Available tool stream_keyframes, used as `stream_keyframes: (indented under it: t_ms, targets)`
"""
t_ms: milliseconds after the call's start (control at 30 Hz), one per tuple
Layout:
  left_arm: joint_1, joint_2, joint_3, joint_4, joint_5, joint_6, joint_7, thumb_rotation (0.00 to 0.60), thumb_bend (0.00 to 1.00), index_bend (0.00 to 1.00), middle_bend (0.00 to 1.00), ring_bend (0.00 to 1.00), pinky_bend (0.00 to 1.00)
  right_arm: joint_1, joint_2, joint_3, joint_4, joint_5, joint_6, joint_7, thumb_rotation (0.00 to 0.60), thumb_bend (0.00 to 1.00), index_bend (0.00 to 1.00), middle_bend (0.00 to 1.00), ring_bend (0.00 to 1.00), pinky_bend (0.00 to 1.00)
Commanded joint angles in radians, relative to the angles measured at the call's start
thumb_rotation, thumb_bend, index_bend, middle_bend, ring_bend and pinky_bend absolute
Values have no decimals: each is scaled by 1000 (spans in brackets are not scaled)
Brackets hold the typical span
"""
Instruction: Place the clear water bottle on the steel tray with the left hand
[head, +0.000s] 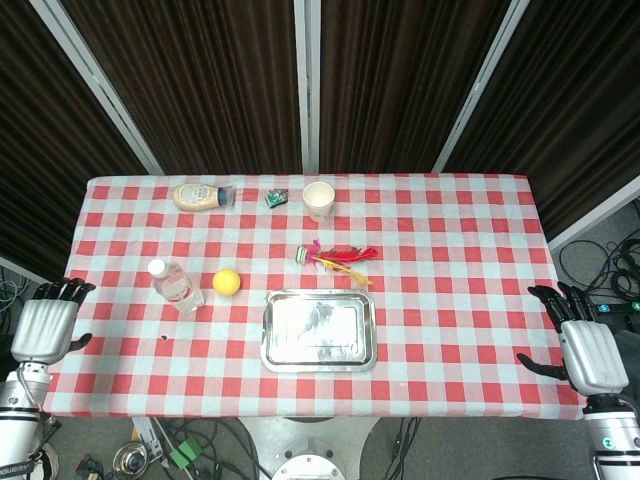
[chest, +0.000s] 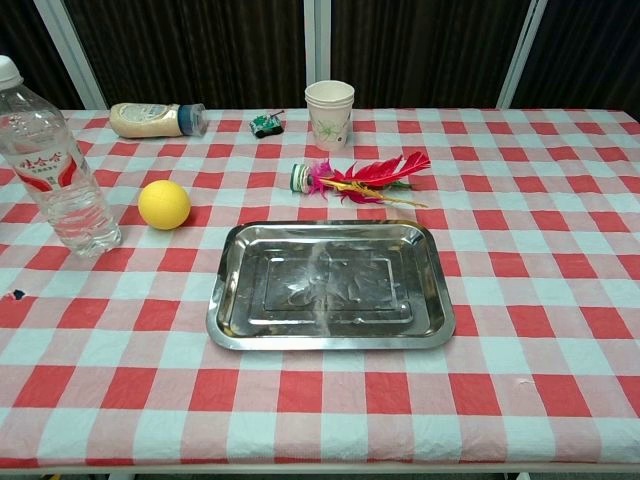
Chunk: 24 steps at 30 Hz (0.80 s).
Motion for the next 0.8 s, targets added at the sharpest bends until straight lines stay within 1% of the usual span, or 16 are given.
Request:
stream_keyframes:
  t_ms: [33,233,333,400,500,667,733,800]
  targets:
    - [-8,-5,-3,1,-5,-6,-7,600,149,321,324,214,266,0,0,0,0,1,-2,-1,600,44,150,140,0,44]
    - [-29,-10,-37,-59,-41,-15,-69,600,149,321,324,214,266,-1,-4,0,6,-26,11,20,600,44,150,140,0,44]
    - [-38,-6,-40,-62,-44,-21,-71,600,148,321,324,214,265,-7,-1,-2,6,-44,27,35,600,44,150,140,0,44]
    - [-40,-8,-41,-64,-51,-26,-96,600,149,321,324,214,266,-11,3,-2,5,-49,38,44,600,45,150,140,0,44]
    - [-39,-27,-47,-59,-50,-28,-191,600,147,321,324,214,266,-21,9,1,2,-58,60,52,600,45,150,140,0,44]
    - [-29,-92,-57,-41,-33,-20,-441,600,128,320,324,214,265,-38,16,5,-5,-85,109,42,600,44,150,141,0,44]
    - [-27,-122,-65,-43,-33,-24,-553,600,118,314,324,214,265,-44,17,5,-9,-90,121,38,600,44,150,141,0,44]
    - [-31,-148,-72,-38,-30,-30,-635,600,113,310,325,214,265,-44,17,5,-9,-89,119,38,600,44,150,141,0,44]
